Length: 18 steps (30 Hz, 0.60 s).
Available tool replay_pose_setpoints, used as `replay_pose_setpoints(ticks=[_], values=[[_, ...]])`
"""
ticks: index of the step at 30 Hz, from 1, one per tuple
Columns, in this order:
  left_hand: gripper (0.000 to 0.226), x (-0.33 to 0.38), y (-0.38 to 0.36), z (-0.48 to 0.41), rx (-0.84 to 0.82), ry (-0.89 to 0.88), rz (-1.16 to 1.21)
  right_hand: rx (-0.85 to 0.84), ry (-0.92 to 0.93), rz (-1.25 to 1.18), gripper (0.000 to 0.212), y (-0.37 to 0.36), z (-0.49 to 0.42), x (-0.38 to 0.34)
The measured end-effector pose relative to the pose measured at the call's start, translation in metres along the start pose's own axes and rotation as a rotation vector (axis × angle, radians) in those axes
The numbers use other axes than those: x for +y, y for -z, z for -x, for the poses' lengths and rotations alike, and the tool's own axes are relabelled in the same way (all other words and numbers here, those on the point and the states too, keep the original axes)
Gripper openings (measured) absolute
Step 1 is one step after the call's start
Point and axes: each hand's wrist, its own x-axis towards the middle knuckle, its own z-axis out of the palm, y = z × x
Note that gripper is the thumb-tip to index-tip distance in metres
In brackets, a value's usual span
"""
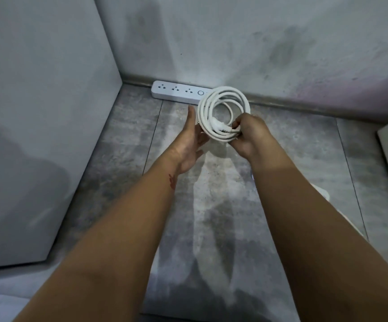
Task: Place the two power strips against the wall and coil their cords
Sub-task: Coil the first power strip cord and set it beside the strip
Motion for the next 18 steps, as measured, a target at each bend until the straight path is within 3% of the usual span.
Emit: replay_pose_setpoints(ticks=[4,7,11,13,15,18], values=[[0.084,0.004,-0.011,-0.012,0.083,-0.108,0.012,0.021,-0.049,0.164,0.048,-0.009,-0.007,0.007],[0.077,0.002,-0.013,-0.023,0.235,-0.149,0.065,0.005,-0.106,0.221,0.054,-0.015,-0.017,0.019],[0.097,-0.002,0.000,-0.045,0.340,-0.124,-0.039,-0.037,-0.066,0.586,0.073,-0.003,-0.064,0.049],[0.109,-0.006,0.008,-0.055,0.345,-0.108,-0.136,-0.014,0.021,0.815,0.068,0.001,-0.025,0.025],[0.099,0.000,0.004,-0.050,0.325,-0.147,-0.230,0.080,0.219,0.989,0.063,0.007,-0.022,0.012],[0.083,0.011,0.000,-0.044,0.256,-0.173,-0.349,0.012,0.568,1.185,0.069,0.009,-0.025,-0.003]])
